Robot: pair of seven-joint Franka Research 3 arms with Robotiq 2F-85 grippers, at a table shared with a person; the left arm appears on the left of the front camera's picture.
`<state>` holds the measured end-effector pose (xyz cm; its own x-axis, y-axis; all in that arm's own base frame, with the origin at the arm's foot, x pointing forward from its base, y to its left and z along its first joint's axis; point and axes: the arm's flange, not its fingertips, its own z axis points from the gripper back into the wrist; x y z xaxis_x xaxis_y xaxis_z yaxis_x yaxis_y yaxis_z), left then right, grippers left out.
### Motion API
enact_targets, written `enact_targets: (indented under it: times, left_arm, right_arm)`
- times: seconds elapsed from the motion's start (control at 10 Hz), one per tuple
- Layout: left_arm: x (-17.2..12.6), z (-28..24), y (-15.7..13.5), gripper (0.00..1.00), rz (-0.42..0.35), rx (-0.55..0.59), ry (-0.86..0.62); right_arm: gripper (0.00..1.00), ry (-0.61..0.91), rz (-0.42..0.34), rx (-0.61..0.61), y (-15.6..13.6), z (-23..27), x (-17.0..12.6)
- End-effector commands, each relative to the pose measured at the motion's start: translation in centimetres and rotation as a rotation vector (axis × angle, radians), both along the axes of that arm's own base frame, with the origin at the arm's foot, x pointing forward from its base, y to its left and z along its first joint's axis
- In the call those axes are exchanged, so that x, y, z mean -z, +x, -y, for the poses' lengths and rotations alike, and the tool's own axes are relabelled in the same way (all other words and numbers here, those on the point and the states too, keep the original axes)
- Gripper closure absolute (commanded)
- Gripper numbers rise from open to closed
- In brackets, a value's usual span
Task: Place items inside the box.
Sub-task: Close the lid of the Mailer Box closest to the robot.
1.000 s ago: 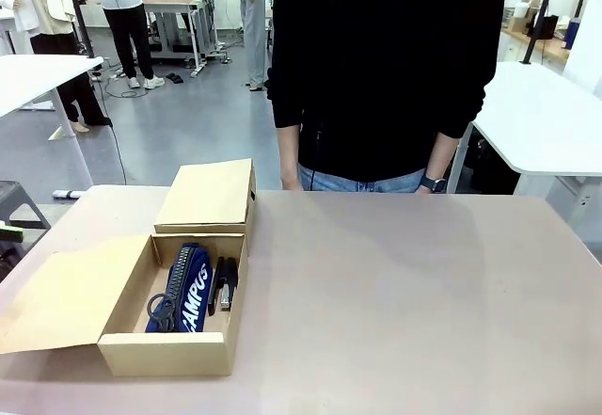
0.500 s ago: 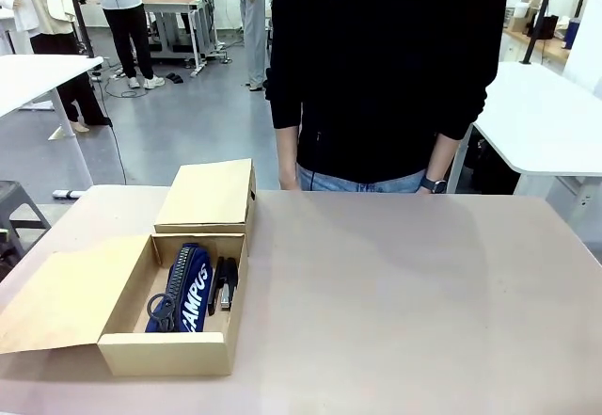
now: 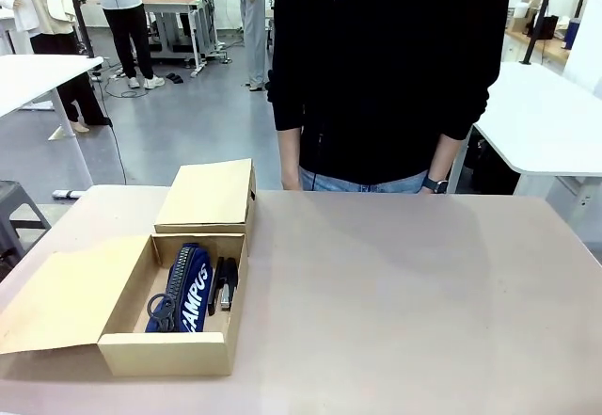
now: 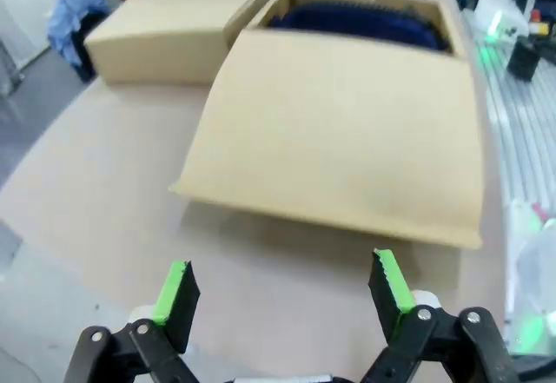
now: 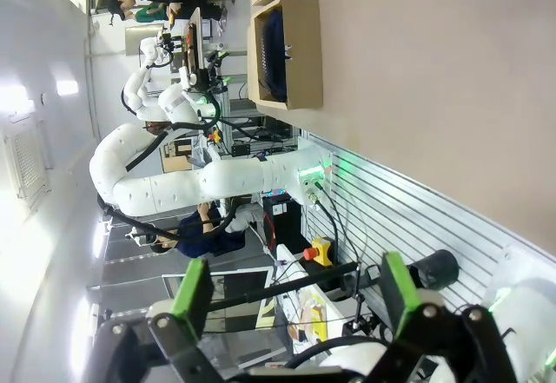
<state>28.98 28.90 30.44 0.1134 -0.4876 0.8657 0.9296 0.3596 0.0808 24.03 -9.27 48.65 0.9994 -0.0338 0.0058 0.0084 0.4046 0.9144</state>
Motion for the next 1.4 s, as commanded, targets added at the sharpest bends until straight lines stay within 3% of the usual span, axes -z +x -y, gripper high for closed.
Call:
enact_targets:
  times: [0.0, 0.2, 0.5, 1.3]
  left_arm:
    - [2.2, 0.5, 0.4, 0.00, -0.007, 0.020, 0.095]
    - [4.2, 0.5, 0.6, 0.00, -0.085, 0.078, 0.186]
    - [4.9, 0.3, 1.0, 0.00, -0.105, 0.070, 0.249]
    - [6.8, 3.9, 3.0, 0.00, -0.119, 0.161, 0.206]
  right_arm:
    - [0.00, 0.008, 0.014, -0.010, -0.1, 0.1, -0.2]
    - [0.00, 0.008, 0.014, -0.010, -0.1, 0.1, -0.2]
    - [0.00, 0.008, 0.014, -0.010, -0.1, 0.1, -0.2]
    - [0.00, 0.008, 0.014, -0.010, -0.1, 0.1, -0.2]
